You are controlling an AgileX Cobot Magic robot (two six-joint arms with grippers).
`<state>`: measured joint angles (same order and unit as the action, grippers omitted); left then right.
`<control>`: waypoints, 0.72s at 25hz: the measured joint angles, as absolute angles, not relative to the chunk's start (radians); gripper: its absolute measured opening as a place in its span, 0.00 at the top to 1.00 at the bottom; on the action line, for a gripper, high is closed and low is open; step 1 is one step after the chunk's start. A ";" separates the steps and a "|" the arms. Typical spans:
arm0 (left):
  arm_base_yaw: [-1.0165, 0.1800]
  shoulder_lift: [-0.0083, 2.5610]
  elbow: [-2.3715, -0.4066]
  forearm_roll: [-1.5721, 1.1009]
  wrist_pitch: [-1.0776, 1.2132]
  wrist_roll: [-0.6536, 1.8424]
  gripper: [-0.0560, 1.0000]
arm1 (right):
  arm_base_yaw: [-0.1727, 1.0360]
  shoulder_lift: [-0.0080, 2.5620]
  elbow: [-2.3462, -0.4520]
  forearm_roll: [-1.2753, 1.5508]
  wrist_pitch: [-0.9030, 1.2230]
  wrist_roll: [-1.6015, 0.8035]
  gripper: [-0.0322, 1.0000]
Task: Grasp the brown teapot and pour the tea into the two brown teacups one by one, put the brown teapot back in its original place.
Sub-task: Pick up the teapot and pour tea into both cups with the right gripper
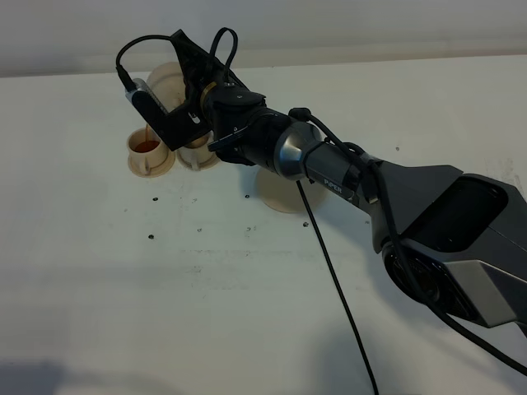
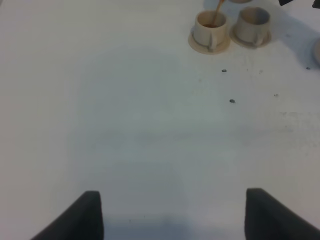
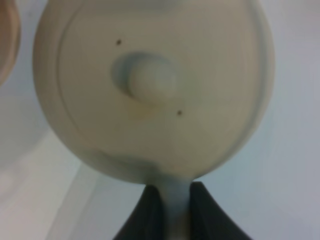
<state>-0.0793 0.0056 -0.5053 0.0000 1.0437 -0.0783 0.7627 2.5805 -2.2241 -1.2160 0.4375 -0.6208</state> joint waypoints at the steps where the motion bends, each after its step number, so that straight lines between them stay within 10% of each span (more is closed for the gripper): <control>1: -0.079 0.006 -0.505 0.000 1.044 -0.078 0.39 | 0.763 2.581 -2.224 -1.221 0.438 -0.621 0.85; 18: -0.079 0.006 -0.505 0.000 1.044 -0.078 0.39 | 0.763 2.581 -2.224 -1.282 0.436 -0.622 0.85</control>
